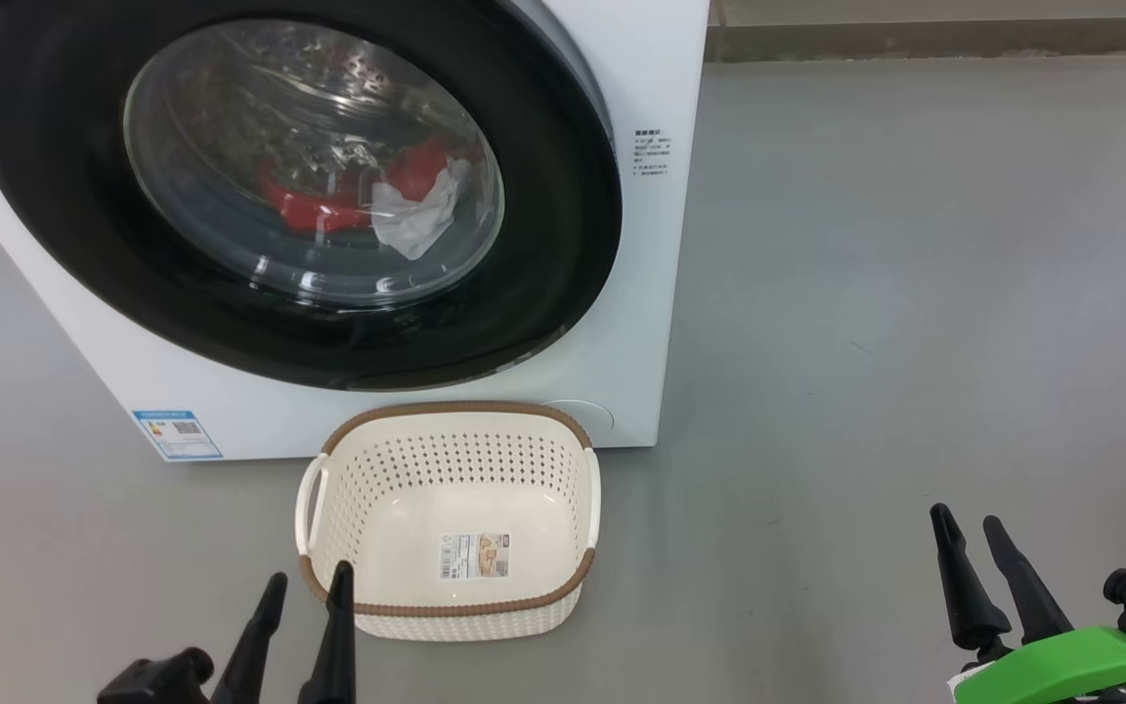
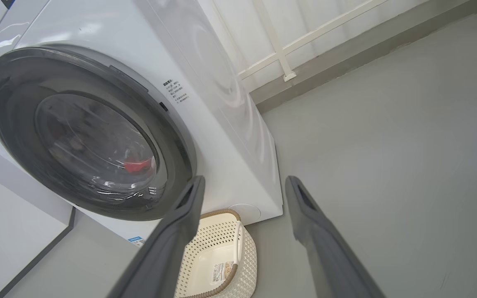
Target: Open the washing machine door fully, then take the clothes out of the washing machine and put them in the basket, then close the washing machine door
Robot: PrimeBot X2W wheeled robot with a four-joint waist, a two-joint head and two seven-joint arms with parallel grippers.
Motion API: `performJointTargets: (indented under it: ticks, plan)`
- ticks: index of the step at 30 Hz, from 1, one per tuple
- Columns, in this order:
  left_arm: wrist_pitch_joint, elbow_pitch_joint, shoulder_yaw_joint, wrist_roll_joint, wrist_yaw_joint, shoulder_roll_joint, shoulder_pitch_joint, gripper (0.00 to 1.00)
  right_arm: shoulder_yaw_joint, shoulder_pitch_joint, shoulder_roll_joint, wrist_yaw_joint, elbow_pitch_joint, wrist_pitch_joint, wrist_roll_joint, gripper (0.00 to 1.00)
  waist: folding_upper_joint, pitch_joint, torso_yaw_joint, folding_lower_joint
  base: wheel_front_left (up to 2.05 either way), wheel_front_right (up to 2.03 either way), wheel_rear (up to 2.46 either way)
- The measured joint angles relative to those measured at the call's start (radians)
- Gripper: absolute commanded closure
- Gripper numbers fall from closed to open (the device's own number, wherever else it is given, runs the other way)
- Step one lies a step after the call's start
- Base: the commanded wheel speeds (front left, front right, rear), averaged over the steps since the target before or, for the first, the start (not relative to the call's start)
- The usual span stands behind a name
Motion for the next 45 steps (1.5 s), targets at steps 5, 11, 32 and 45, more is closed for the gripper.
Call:
performJointTargets:
  ticks: [5,11,32,45]
  plan:
    - [-0.016,-0.004,-0.007,0.055,0.009,0.004,0.016,0.0,0.0,0.019,-0.005,0.0,-0.005,-0.017,-0.039,0.0,0.0,-0.001,-0.002,0.0,0.0,0.0,0.0]
    - [-0.033,-0.008,-0.011,0.125,0.009,0.01,0.016,0.0,-0.001,0.021,-0.009,0.0,-0.013,-0.033,-0.094,0.0,0.0,-0.002,-0.006,0.0,0.0,0.0,0.0]
    - [-0.092,-0.001,-0.003,0.336,0.018,0.013,0.037,0.0,-0.036,0.057,-0.013,0.0,-0.046,-0.095,-0.287,0.0,0.0,-0.002,-0.011,0.0,0.0,0.0,0.0]
    - [-0.114,0.004,0.02,0.421,0.006,0.007,0.039,0.0,-0.059,0.077,-0.013,0.0,-0.054,-0.118,-0.36,0.0,0.0,0.003,-0.01,0.0,0.0,0.0,0.0]
